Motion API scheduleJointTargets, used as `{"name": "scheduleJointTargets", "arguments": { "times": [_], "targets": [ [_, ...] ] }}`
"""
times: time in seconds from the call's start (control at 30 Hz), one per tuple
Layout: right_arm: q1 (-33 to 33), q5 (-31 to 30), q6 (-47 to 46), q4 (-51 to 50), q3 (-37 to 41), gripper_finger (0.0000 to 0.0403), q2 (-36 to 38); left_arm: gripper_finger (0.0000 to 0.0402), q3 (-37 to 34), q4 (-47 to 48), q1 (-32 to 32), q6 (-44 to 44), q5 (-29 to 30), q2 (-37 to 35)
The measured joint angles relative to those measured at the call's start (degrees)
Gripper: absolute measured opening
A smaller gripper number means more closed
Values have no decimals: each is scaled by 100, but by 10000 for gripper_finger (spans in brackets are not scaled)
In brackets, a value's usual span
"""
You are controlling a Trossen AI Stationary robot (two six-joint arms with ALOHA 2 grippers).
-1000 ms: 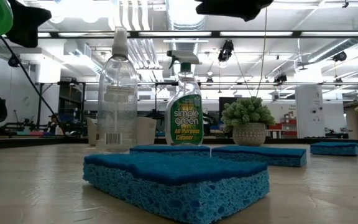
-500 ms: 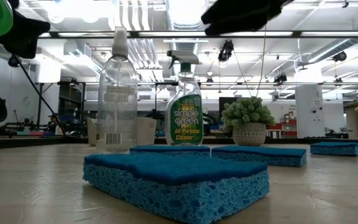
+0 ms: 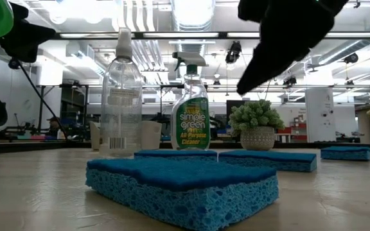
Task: Pick & Place Kitchen Items
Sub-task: Put the blue sponge into the yellow bin
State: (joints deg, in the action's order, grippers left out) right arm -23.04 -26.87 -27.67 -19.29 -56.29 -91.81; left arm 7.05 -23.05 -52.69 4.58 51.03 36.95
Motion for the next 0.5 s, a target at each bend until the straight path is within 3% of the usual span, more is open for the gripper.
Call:
{"name": "scheduleJointTargets", "arguments": {
  "times": [0.23, 0.5],
  "targets": [
    [-8, 538, -392, -197, -73, 352, -662, 254, 0, -1, 2, 1, 0, 0],
    [-10, 809, -844, -1663, -917, 352, -1471, 254, 0, 0, 2, 0, 0, 0]
  ]
}}
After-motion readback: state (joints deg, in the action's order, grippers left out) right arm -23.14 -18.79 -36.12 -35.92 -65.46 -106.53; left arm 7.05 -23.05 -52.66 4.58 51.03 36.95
